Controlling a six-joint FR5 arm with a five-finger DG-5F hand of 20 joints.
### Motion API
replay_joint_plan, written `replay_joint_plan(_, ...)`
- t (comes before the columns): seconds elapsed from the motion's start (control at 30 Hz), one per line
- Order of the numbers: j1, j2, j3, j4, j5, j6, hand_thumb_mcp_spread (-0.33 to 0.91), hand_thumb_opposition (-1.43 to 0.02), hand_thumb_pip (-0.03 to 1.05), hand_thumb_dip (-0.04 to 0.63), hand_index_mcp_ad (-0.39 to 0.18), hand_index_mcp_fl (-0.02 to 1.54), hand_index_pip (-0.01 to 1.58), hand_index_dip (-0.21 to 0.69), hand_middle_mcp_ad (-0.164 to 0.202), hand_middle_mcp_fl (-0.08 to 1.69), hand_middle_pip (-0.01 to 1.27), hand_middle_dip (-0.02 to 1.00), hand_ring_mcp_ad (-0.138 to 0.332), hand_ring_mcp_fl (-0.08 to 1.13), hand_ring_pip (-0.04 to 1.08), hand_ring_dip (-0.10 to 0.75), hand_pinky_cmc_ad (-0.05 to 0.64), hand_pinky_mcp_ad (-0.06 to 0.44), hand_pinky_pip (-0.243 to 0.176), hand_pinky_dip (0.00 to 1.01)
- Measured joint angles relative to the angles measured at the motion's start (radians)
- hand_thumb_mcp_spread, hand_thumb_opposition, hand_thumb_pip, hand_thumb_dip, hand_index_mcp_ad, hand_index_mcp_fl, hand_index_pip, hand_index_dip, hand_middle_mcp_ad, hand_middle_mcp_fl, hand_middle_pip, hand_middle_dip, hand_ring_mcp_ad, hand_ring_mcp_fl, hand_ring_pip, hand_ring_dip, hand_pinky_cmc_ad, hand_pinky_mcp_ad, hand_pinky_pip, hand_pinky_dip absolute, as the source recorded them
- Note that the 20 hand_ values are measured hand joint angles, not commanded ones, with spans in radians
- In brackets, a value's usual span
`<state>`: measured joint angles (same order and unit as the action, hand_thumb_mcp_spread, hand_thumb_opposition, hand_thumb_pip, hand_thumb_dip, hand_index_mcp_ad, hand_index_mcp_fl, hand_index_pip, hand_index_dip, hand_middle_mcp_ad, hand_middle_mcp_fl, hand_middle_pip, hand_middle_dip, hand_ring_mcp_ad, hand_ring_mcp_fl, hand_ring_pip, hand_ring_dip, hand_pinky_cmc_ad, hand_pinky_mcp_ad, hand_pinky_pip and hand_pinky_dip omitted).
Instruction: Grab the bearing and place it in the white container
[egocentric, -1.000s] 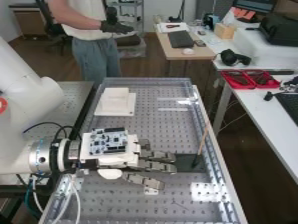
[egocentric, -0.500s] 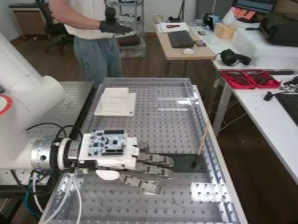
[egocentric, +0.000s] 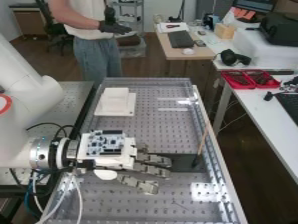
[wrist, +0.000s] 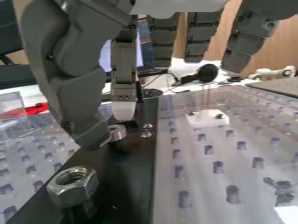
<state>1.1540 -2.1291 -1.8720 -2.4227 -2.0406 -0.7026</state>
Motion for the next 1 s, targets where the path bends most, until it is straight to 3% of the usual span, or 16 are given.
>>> replay_joint_plan(0.1,-0.001,0.002,0.000,-0.001,-0.006,0.000,0.46,-0.84,0.64,0.316,-0.115,0.10,1.39,0.316,0.077,0.02,0.14,0.17,0.141,0.00,0.10,0.051,0.365,0.295,-0.063,0.18)
replay_joint_plan(0.3,-0.001,0.004,0.000,-0.002,-0.015,-0.002,0.46,-0.85,0.64,0.347,-0.115,0.10,1.39,0.316,0.075,0.02,0.14,0.17,0.143,0.00,0.10,0.051,0.365,0.295,-0.063,0.18)
replay_joint_plan(1.0,0.001,0.000,0.005,-0.019,-0.019,-0.033,0.44,-0.85,0.63,0.349,-0.115,0.09,1.39,0.316,0.075,0.02,0.14,0.17,0.143,0.00,0.10,0.051,0.365,0.295,-0.063,0.18)
